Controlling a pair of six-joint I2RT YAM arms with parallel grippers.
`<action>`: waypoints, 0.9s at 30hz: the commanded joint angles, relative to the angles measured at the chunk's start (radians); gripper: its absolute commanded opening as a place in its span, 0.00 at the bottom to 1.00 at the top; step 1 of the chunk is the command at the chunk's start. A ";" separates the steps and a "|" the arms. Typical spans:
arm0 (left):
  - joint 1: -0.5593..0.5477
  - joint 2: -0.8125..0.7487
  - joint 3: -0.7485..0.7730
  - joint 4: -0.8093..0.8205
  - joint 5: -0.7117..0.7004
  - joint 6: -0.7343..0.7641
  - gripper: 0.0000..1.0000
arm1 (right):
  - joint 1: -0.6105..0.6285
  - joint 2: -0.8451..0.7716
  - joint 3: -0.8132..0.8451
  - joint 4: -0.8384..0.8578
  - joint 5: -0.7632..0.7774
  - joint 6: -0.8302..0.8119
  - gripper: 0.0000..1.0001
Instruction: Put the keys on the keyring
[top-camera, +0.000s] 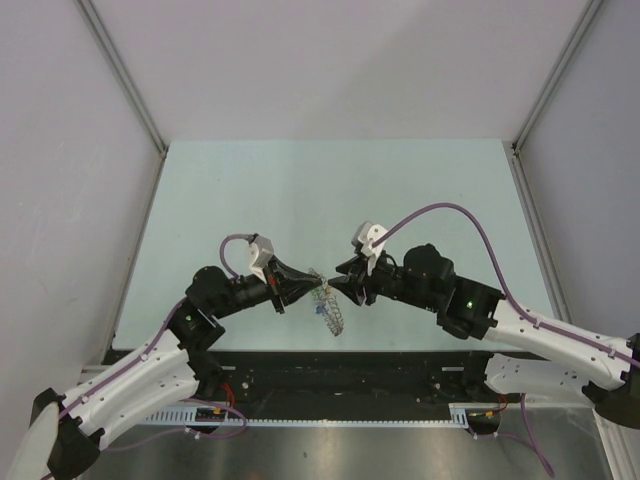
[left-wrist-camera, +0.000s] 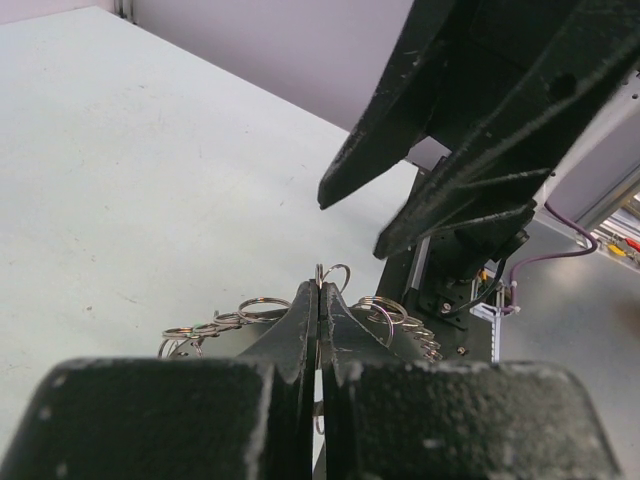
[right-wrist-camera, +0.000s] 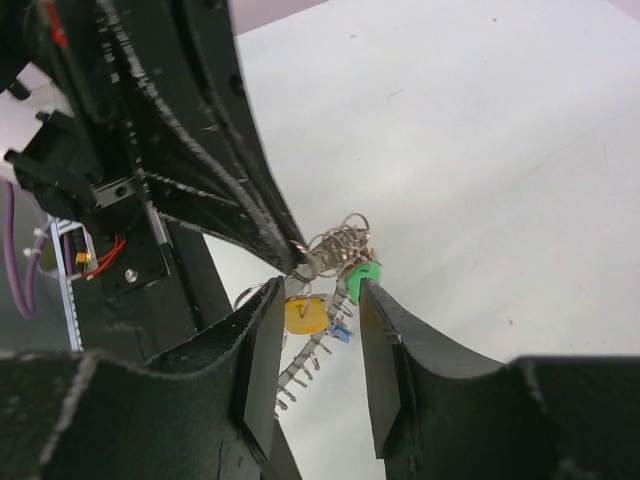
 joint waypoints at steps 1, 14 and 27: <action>-0.005 -0.011 0.009 0.066 -0.011 0.017 0.00 | -0.039 0.004 -0.002 0.016 0.030 0.162 0.40; -0.005 -0.001 0.015 0.068 -0.011 0.023 0.00 | -0.065 0.073 -0.003 0.016 -0.071 0.225 0.38; -0.005 0.001 0.012 0.083 -0.019 0.023 0.00 | -0.082 0.075 -0.003 0.001 -0.166 0.214 0.15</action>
